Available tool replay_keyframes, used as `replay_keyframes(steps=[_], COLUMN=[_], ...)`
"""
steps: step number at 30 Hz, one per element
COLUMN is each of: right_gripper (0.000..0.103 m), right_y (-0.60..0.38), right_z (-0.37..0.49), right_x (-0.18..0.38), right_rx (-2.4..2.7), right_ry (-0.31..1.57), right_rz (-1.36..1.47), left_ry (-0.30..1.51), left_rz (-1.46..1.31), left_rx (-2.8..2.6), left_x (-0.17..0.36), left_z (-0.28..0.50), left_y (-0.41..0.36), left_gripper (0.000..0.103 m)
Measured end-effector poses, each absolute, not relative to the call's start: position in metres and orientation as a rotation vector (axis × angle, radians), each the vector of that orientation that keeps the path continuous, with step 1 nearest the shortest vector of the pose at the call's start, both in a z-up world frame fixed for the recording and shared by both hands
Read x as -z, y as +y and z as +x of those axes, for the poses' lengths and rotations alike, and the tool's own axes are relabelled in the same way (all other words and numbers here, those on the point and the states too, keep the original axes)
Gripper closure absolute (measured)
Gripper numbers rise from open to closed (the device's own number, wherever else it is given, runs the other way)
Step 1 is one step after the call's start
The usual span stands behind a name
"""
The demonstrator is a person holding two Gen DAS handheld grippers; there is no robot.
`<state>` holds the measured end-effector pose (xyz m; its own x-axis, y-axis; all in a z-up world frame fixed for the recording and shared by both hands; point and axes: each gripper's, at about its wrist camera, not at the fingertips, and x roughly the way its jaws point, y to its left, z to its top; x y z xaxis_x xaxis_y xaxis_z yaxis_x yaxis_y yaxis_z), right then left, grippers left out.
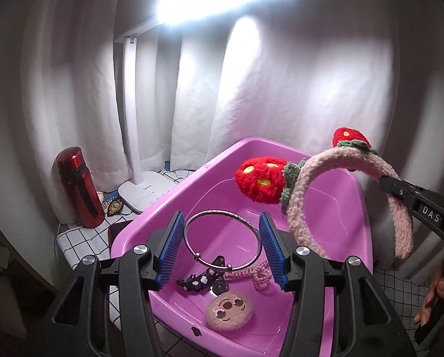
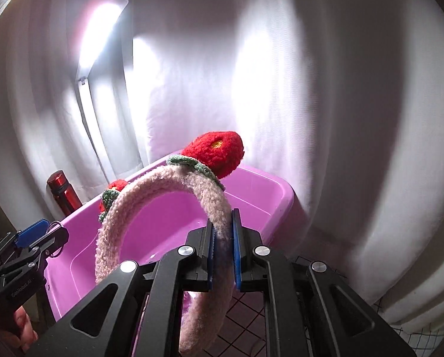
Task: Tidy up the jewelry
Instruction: 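Carry the headband and bangle into the pink tub and open both grippers, then withdraw both tools from the tub toward the black watch and remaining bangle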
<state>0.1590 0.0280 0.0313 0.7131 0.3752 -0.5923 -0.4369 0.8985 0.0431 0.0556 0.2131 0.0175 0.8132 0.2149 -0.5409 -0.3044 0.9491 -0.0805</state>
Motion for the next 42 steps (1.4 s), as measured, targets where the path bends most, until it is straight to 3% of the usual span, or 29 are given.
replay_keyframes(steps=[16, 17, 18, 20, 24, 42], right_gripper=[0.090, 0.086, 0.075, 0.059, 0.045, 0.040], right_y=[0.085, 0.086, 0.087, 0.088, 0.085, 0.059], right_z=[0.195, 0.195, 0.195, 0.197, 0.195, 0.172], right_x=[0.007, 0.008, 0.010, 0.013, 0.012, -0.023], right_rx=[-0.412, -0.406, -0.405, -0.396, -0.388, -0.411], right_ry=[0.779, 0.782, 0.792, 0.807, 0.796, 0.732], right_rz=[-0.251, -0.256, -0.262, -0.269, -0.246, -0.150], left_ry=[0.716, 0.719, 0.717, 0.708, 0.704, 0.717], left_rz=[-0.199, -0.195, -0.190, -0.180, -0.185, -0.210], left_rx=[-0.317, -0.319, -0.322, -0.329, -0.339, -0.350], left_x=[0.019, 0.019, 0.019, 0.018, 0.017, 0.011], left_z=[0.092, 0.093, 0.092, 0.090, 0.088, 0.077], left_y=[0.241, 0.241, 0.241, 0.241, 0.243, 0.237], left_gripper=[0.050, 0.042, 0.033, 0.025, 0.018, 0.015])
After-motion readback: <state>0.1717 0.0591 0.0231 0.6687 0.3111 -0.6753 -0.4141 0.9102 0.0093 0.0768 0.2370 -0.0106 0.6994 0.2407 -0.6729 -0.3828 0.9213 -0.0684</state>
